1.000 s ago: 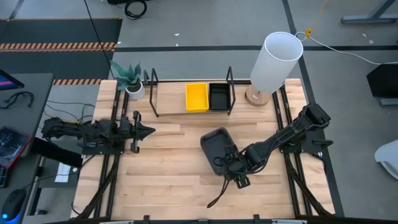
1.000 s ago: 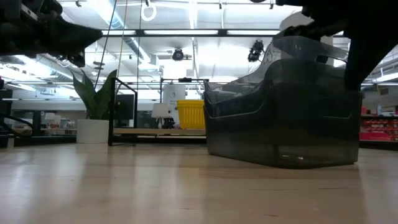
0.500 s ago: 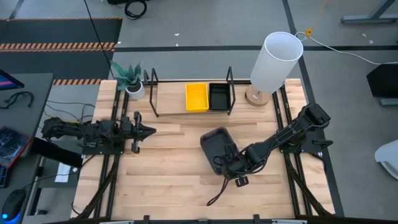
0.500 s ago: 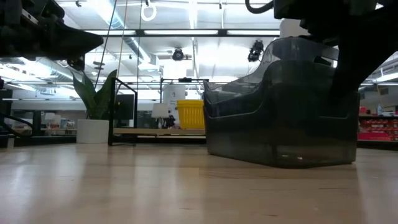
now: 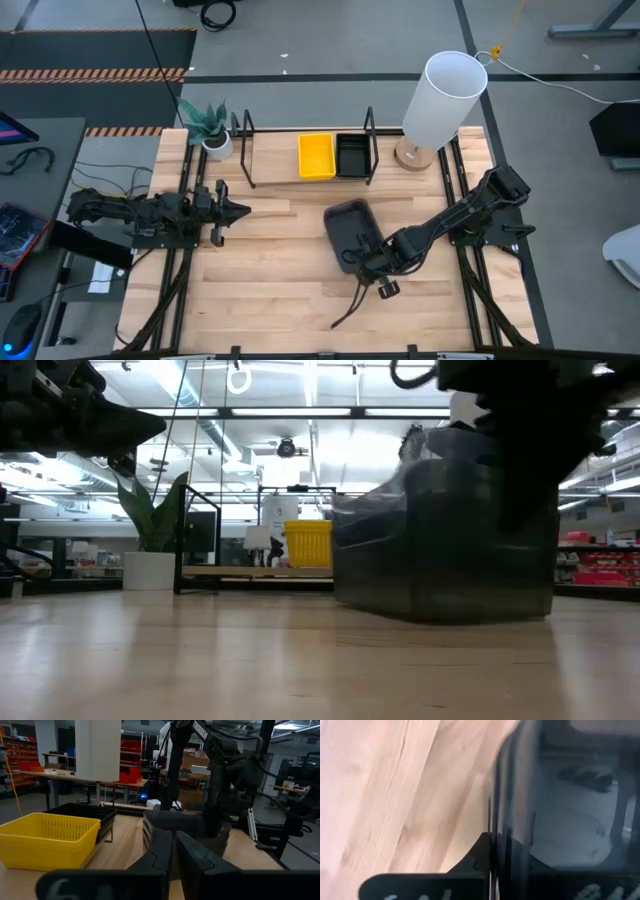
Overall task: Stack baskets on shelf by color
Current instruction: Put the stacked gray bins on the shelf
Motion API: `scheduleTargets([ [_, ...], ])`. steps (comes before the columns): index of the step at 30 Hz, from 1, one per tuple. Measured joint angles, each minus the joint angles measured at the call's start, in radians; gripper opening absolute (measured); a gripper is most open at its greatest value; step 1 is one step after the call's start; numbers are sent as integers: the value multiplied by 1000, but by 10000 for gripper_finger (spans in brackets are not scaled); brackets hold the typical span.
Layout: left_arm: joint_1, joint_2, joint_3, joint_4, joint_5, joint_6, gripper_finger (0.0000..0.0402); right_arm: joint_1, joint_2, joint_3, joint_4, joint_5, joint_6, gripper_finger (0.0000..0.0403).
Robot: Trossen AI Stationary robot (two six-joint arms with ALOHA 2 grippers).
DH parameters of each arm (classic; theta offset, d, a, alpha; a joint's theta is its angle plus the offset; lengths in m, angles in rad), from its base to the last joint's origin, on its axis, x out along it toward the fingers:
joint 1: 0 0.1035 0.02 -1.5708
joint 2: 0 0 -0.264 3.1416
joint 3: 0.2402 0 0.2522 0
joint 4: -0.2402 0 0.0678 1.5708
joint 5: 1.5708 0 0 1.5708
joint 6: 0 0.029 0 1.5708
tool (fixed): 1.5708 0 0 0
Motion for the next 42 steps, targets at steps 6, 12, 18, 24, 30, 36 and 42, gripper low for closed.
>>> scheduleTargets([
  [6, 0, 0, 0, 0, 0, 0, 39, -62, 1, 29, 169, 5, -95, 25],
  [12, 0, 0, 0, 0, 0, 0, 35, -122, 1, 59, 231, -24, -135, 17],
  [18, 0, 0, 0, 0, 0, 0, 28, -136, 1, 195, 234, 8, -155, 18],
  [24, 0, 0, 0, 0, 0, 0, 37, -167, 1, 377, 145, 147, -181, 17],
  [30, 0, 0, 0, 0, 0, 0, 37, -242, -1, 486, 230, 200, -308, 20],
  [36, 0, 0, 0, 0, 0, 0, 28, -390, 11, 486, 338, 92, -354, 21],
  [42, 0, 0, 0, 3, 0, 0, 35, -496, 94, 485, 447, 53, -360, 22],
])
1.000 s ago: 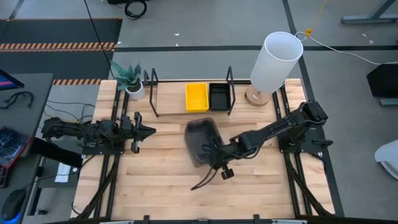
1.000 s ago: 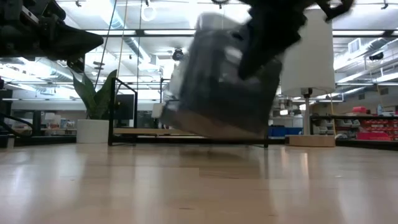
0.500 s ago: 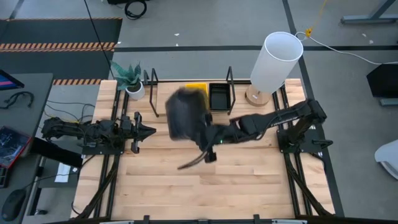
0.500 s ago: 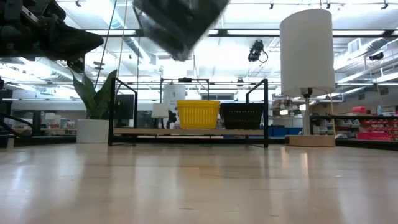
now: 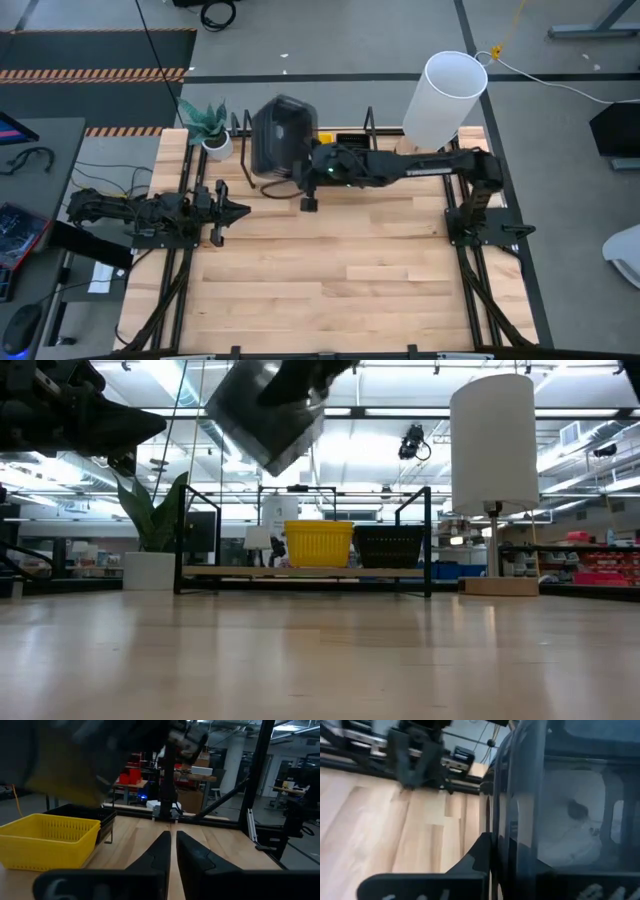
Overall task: Stack baskets on shelf by color
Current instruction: Put the stacked gray bins on the shelf
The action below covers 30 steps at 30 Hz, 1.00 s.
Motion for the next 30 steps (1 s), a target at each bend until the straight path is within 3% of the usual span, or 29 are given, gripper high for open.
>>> scheduleTargets([
  [12, 0, 0, 0, -4, 0, 0, 29, -131, 189, 51, 61, -88, 14, 23],
  [30, 0, 0, 0, -4, 0, 0, 32, -184, 445, 351, -210, -163, 9, 23],
])
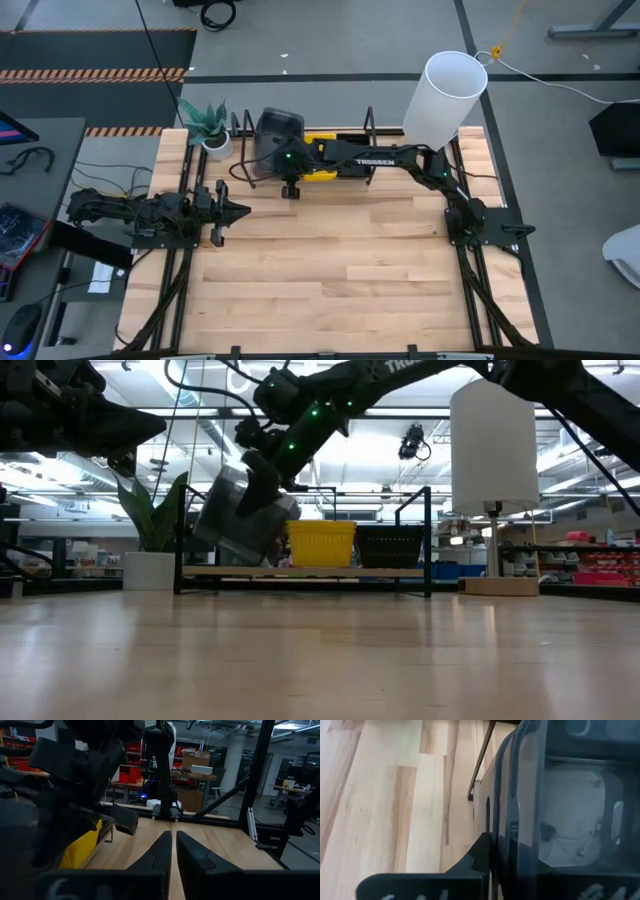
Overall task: Stack baskets on shelf by color
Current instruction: Put the stacked gray bins on the shelf, then return to Home Position
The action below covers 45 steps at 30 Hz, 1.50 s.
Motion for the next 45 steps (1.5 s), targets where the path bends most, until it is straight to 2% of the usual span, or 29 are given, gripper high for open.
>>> scheduleTargets([
  [13, 0, 0, 0, 0, 0, 0, 40, 2, -12, 4, -9, -1, 21, 58],
  [27, 0, 0, 0, 0, 0, 0, 32, 22, -23, 3, -11, -4, 23, 96],
  [34, 0, 0, 0, 0, 0, 0, 40, 30, -123, 4, -40, -6, 22, 122],
  [39, 0, 0, 0, 0, 0, 0, 33, 30, -221, 3, -167, -5, 41, 140],
  [45, 0, 0, 0, 0, 0, 0, 28, 64, -326, 3, -326, 1, 85, 139],
])
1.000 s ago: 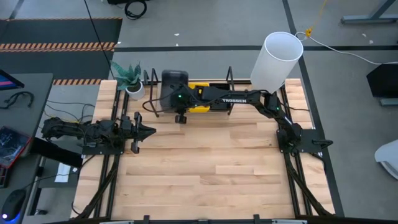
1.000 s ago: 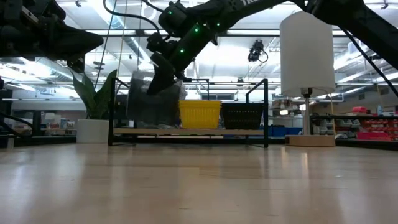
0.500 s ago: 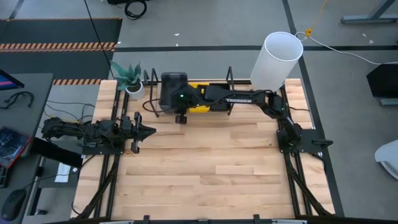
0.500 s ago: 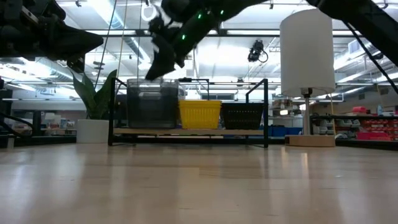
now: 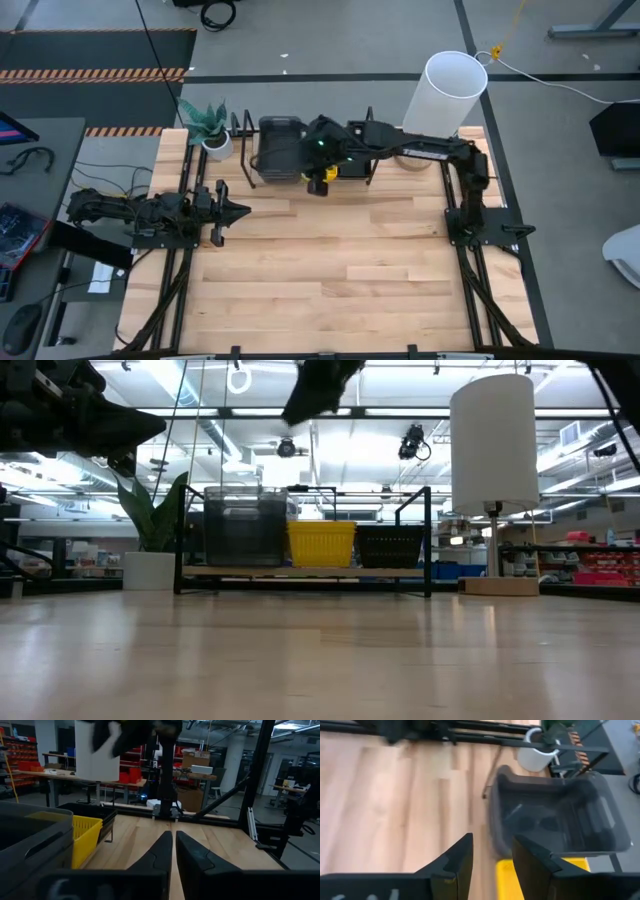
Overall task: Stack baskets on shelf by color
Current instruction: Return to Home Position
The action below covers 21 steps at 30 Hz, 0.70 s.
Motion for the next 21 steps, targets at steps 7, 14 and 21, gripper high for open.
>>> scheduleTargets([
  [7, 0, 0, 0, 0, 0, 0, 38, 104, -128, -38, -65, 84, 25, 137],
  [14, 0, 0, 0, 0, 0, 0, 36, 171, -368, -336, 42, 186, 95, 137],
  [21, 0, 0, 0, 0, 0, 0, 28, 180, -657, -779, 343, 122, 159, 131],
])
